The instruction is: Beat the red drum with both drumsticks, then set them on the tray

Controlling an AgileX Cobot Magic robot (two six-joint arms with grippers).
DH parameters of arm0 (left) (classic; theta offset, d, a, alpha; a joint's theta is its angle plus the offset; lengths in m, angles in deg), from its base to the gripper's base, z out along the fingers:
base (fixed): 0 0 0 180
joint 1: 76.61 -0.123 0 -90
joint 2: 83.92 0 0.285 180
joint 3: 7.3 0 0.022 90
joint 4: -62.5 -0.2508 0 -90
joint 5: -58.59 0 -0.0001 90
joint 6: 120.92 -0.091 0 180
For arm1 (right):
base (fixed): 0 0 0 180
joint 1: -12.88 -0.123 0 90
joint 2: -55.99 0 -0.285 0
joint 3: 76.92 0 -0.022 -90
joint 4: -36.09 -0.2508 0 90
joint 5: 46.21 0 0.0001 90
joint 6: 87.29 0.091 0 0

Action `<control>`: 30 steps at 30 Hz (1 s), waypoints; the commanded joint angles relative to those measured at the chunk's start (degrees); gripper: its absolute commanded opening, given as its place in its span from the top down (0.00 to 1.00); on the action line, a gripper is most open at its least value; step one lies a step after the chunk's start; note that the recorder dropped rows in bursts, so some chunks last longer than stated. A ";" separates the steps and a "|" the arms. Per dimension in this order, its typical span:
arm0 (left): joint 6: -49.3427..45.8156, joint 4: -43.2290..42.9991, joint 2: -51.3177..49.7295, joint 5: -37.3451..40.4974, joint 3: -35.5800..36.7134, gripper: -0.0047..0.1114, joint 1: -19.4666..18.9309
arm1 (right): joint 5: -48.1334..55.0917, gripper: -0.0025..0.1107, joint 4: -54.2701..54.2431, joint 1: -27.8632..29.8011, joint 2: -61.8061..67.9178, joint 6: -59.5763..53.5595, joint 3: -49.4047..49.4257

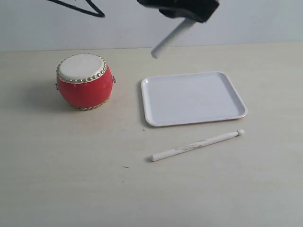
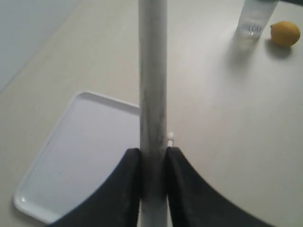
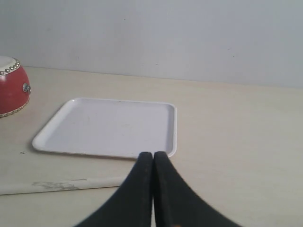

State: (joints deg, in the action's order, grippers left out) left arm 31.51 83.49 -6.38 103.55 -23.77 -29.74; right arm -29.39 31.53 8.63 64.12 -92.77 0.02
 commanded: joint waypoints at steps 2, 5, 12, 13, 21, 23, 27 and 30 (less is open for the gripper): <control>0.74 -0.97 10.30 -0.65 4.67 0.96 -0.14 | -0.37 0.98 0.11 0.24 -0.34 -0.30 0.28; 0.97 -1.56 16.35 -2.02 8.05 0.96 -0.14 | -0.37 0.98 0.11 0.24 -0.34 -0.30 0.28; 0.97 -2.80 32.22 -10.02 20.50 0.96 -0.14 | -0.60 0.98 0.45 0.24 -0.34 -0.45 0.28; 0.97 -3.32 35.59 -10.62 23.52 0.96 -0.14 | -1.20 0.98 0.45 0.24 -0.34 -0.45 0.28; 5.85 -10.62 48.25 -13.94 38.10 0.96 -0.14 | -21.68 0.98 -0.01 0.24 -0.34 -0.30 0.28; 5.85 -10.62 48.68 -14.77 39.02 0.96 -0.14 | -25.82 0.98 -0.01 0.24 -0.34 -0.30 0.28; 5.85 -10.62 48.77 -15.26 39.15 0.96 -0.14 | -29.32 0.98 -0.06 0.24 -0.34 7.54 0.28; 5.85 -10.62 48.77 -15.37 39.15 0.96 -0.14 | -33.14 0.98 -1.11 0.24 -0.34 21.33 0.28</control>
State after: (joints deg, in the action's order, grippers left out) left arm 36.84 72.83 42.02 89.58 15.23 -29.74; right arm -58.26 31.25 8.63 64.12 -82.51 0.02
